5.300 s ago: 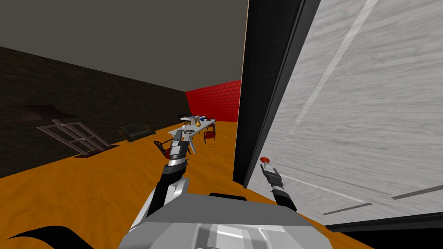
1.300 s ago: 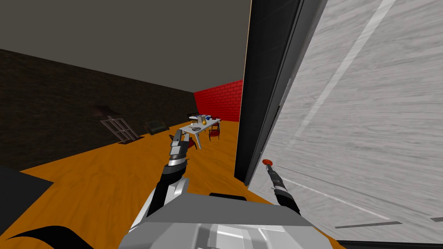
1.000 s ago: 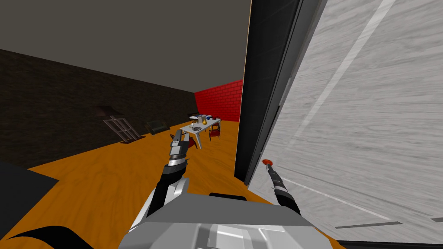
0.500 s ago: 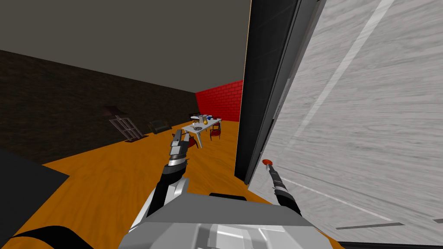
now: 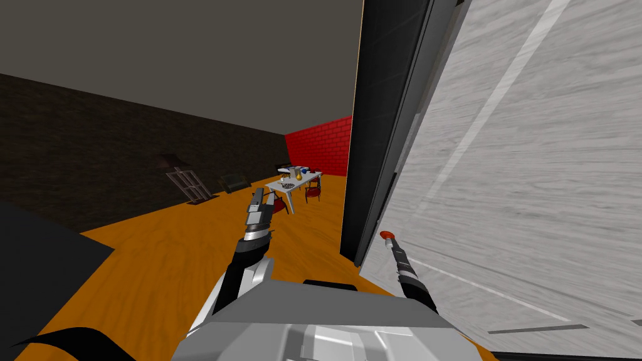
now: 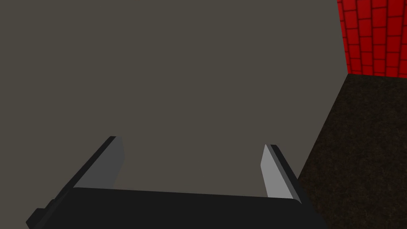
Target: Pull the door open
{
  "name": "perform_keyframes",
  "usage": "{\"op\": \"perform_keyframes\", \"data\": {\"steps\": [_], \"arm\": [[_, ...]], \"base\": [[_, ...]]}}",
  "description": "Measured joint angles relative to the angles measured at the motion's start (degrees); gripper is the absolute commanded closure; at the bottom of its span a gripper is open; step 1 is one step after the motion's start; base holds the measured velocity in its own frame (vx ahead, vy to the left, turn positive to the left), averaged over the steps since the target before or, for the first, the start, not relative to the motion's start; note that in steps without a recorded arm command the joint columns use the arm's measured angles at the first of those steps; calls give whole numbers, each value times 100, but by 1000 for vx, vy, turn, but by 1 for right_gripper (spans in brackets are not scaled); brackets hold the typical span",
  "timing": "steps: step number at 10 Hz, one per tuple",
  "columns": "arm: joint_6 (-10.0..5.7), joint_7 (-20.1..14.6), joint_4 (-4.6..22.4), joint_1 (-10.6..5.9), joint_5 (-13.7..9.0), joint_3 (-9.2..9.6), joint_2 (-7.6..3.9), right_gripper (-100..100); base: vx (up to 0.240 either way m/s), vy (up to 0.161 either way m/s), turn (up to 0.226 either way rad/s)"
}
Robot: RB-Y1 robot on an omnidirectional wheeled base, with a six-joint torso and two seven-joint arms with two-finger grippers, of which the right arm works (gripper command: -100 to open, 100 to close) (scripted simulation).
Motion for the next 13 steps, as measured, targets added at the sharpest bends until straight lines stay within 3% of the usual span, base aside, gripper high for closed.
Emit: {"op": "perform_keyframes", "data": {"steps": [6,9,11,13], "arm": [[2,-761,-16,29,-195,76,-45,100],[49,-1191,-192,162,-322,132,-50,100],[65,-1454,-196,169,-391,159,-62,100],[-24,-1712,-31,84,-451,189,-80,100]], "base": [[-29,-5,34],[-39,-10,41],[-26,-3,12],[-30,-9,42]]}}
